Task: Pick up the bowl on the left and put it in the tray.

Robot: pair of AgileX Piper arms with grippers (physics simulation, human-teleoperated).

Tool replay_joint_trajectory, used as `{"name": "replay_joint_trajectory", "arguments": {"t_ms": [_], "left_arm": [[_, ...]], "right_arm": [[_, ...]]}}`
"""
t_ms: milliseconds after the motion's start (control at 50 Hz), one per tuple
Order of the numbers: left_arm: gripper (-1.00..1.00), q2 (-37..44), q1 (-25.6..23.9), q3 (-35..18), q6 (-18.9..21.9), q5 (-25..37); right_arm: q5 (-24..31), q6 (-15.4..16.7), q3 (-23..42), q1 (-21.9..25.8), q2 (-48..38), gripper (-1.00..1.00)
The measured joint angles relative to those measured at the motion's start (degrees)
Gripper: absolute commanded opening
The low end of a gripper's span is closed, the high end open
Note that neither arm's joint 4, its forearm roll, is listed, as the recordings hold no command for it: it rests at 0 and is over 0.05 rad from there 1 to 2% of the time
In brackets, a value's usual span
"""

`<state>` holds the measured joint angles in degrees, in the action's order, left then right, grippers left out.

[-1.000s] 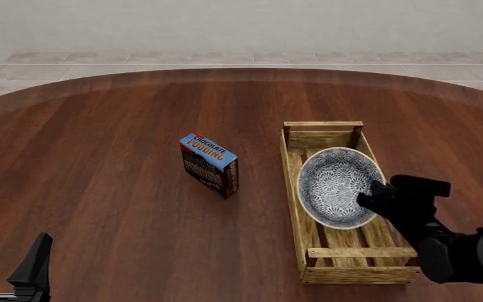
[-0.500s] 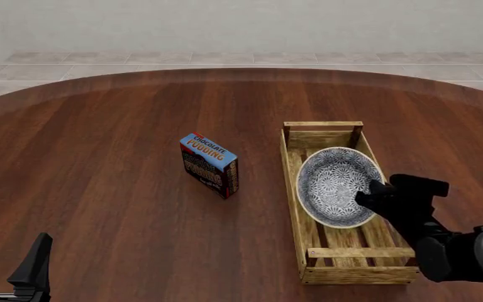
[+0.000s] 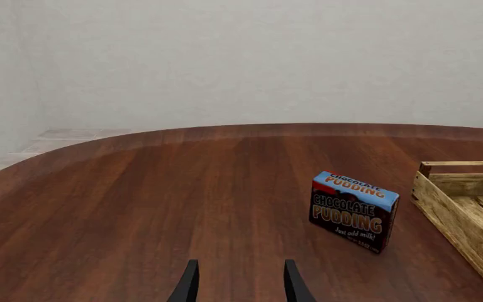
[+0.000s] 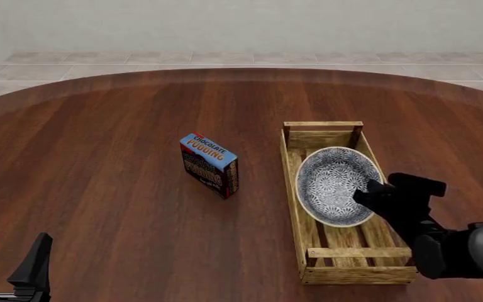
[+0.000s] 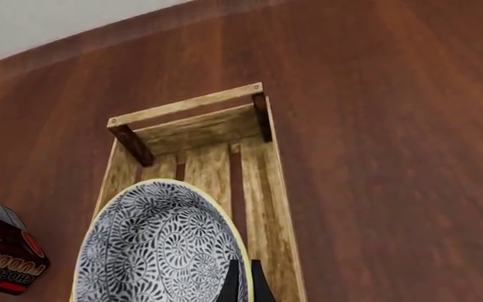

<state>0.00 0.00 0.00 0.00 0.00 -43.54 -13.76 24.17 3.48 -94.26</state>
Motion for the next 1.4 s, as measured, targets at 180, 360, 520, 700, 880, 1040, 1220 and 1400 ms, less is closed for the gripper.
{"name": "replay_joint_trajectory", "arguments": {"t_ms": [180,360,520,700,880,1040,1220,1400], "left_arm": [[1.0,0.0,0.0,0.0,0.0,0.0],[1.0,0.0,0.0,0.0,0.0,0.0],[1.0,0.0,0.0,0.0,0.0,0.0],[1.0,0.0,0.0,0.0,0.0,0.0],[1.0,0.0,0.0,0.0,0.0,0.0],[1.0,0.0,0.0,0.0,0.0,0.0],[1.0,0.0,0.0,0.0,0.0,0.0],[1.0,0.0,0.0,0.0,0.0,0.0]], "right_arm": [[-0.22,-0.43,0.29,0.24,-0.64,-1.0],[-0.85,-0.51,0.47,0.17,-1.6,-1.0],[-1.55,-0.47,0.59,-0.01,-2.57,-1.0],[-2.38,-0.29,0.79,-0.28,-3.8,-1.0],[-3.06,0.16,0.84,-0.52,-4.68,-1.0],[-3.31,0.85,0.58,-0.29,-4.33,-1.0],[-3.56,1.62,-0.5,1.65,-3.15,1.0],[-3.42,2.2,-2.0,3.19,-2.84,1.0]]}}
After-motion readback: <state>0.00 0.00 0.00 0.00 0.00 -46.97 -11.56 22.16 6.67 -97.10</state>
